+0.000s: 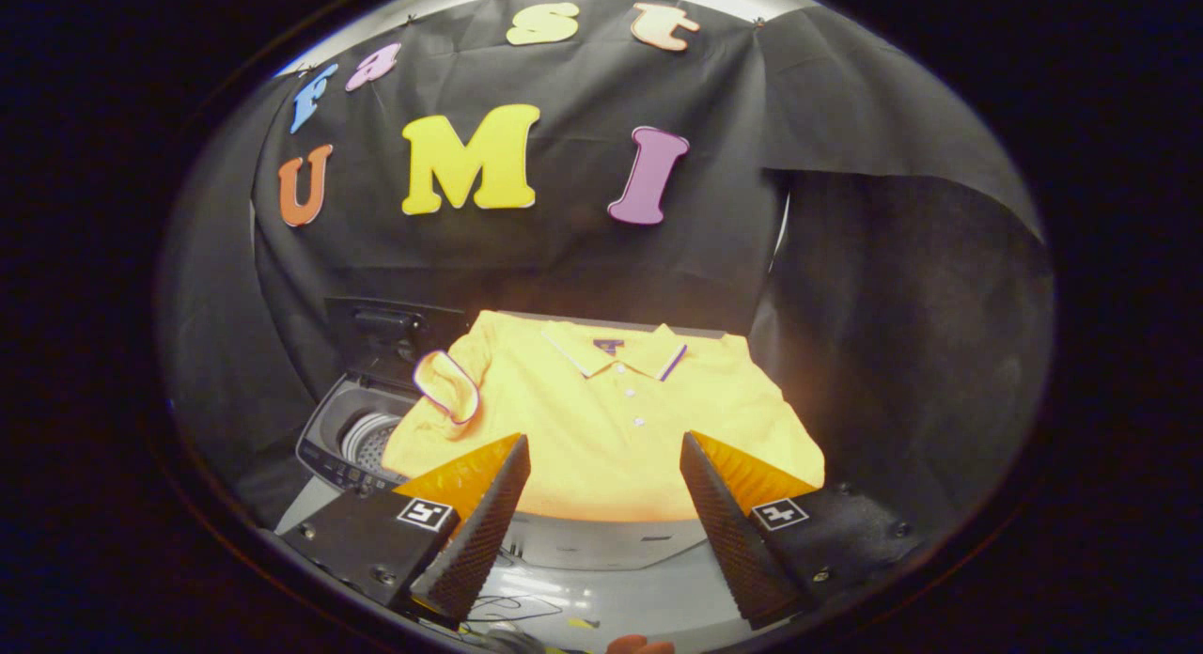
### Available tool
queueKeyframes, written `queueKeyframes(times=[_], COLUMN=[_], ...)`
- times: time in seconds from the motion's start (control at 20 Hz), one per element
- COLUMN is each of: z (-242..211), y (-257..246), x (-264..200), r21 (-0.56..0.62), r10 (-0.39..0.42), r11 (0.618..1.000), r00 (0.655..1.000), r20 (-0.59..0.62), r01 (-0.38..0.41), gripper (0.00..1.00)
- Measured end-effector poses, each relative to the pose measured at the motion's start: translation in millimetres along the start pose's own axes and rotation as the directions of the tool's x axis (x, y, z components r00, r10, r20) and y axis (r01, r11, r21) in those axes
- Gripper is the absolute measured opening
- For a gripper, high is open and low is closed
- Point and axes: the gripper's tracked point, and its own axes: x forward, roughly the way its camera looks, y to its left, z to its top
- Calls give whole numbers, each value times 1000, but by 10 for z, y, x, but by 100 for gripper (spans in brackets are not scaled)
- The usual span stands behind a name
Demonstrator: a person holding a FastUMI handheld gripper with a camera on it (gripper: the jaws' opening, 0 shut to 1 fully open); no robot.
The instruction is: Put the clothes into the washing machine and then close the washing machine lid.
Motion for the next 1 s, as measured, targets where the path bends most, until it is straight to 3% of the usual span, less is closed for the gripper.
queueKeyframes(times=[0.45,1.0], z=[93,-66], y=[-121,-168], x=[866,1277], r21=[-9,21], r10=[19,59], r11=[1000,998], r00=[991,972], r20=[-135,-228], r01=[-20,-55], gripper=[100,100])
